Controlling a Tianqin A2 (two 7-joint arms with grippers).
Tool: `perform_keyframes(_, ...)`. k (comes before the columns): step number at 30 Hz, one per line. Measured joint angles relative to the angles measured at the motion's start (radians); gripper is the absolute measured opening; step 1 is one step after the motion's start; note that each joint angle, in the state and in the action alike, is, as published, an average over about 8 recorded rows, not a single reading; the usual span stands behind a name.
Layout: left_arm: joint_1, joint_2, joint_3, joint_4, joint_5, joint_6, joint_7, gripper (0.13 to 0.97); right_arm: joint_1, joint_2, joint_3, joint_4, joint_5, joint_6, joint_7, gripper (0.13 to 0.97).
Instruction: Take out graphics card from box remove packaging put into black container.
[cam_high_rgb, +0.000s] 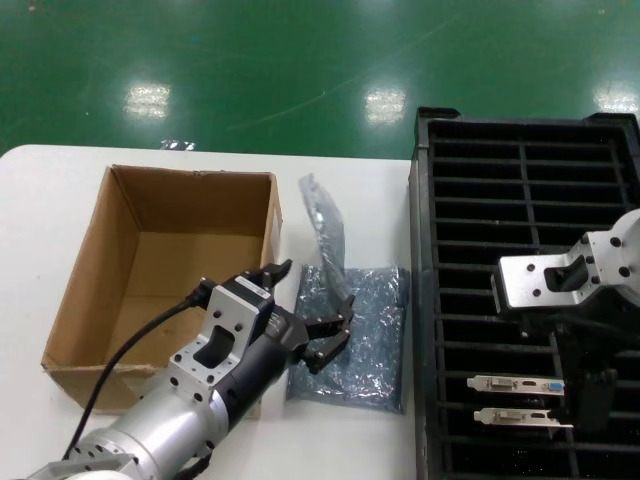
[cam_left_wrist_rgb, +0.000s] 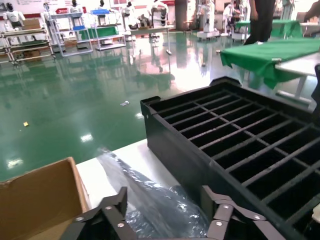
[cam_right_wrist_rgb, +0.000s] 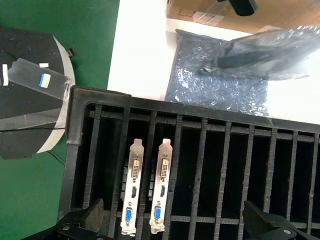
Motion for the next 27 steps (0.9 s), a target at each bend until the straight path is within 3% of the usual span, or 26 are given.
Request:
perform_keyframes(8,-0.003,-0.036,0.001,-0.065,-0.028,-0.011,0.094,0.660,0.000,0.000,0.000,0.000,0.000,0.000,0.000,0.966)
perform_keyframes(11,-0.004,-0.066,0.018,-0.096,-0.053,-0.054,0.170,0.660,0.000,0.000,0.000,0.000,0.000,0.000,0.000,0.966)
perform_keyframes(14,-0.004,-0.092,0.036,-0.116,-0.040,-0.124,0.272,0.702,0.000,0.000,0.000,0.000,0.000,0.000,0.000,0.966)
perform_keyframes(17,0.000,-0.106,0.047,-0.127,0.026,-0.207,0.387,0.765,0.000,0.000,0.001,0.000,0.000,0.000,0.000,0.966)
perform_keyframes(21,0.015,-0.090,0.034,-0.133,0.173,-0.304,0.547,0.828,-0.001,0.000,0.001,0.000,0.000,0.000,0.000,0.966)
perform_keyframes(25,0.030,-0.050,-0.004,-0.136,0.303,-0.360,0.683,0.879,-0.002,0.000,0.002,0.000,0.000,0.002,-0.001,0.966)
perform_keyframes(27,0.034,-0.037,-0.017,-0.134,0.331,-0.373,0.721,0.904,-0.008,-0.002,0.006,0.000,0.003,0.008,-0.004,0.966)
